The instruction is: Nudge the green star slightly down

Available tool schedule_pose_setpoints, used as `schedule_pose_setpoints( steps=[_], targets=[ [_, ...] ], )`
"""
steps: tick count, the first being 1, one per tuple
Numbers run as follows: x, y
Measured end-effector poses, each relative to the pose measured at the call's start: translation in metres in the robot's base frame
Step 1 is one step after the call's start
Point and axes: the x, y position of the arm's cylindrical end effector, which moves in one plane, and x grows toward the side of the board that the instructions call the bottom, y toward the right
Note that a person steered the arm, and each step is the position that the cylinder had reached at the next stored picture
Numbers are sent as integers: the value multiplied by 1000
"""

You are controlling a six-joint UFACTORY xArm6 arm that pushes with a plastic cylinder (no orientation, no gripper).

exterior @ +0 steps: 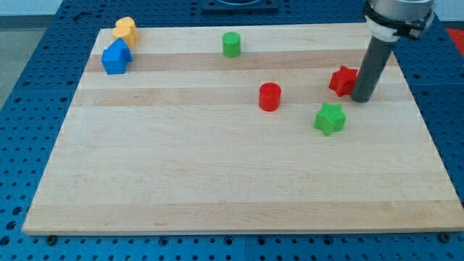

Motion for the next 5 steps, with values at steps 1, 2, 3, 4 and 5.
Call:
schedule_pose_setpoints(
  steps=[1,2,3,4,5],
  targets=[
    [-4,-1],
    [12,-1],
    [26,-6],
    [26,-30],
    [28,-53]
  ],
)
